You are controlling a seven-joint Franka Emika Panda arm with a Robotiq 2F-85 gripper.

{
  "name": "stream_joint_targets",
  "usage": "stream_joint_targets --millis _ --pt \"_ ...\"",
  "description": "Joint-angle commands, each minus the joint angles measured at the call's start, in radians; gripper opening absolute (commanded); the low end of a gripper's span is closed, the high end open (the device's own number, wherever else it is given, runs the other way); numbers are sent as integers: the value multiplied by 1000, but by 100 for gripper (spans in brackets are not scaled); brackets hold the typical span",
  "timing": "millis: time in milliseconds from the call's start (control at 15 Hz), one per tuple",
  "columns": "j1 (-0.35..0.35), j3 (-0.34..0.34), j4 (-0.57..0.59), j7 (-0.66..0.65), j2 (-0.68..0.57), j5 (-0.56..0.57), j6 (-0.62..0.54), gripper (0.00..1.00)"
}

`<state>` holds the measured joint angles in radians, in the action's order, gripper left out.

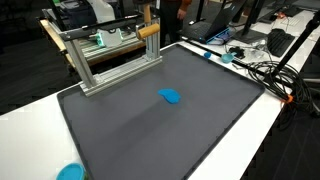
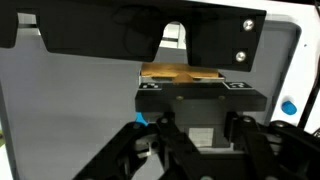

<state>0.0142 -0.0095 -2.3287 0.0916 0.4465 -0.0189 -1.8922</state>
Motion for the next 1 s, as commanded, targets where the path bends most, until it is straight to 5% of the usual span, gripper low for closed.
stream_joint_targets --millis 0,933 --pt "19 -11 -60 55 38 -19 -29 22" --pt "11 8 -87 50 21 59 63 22"
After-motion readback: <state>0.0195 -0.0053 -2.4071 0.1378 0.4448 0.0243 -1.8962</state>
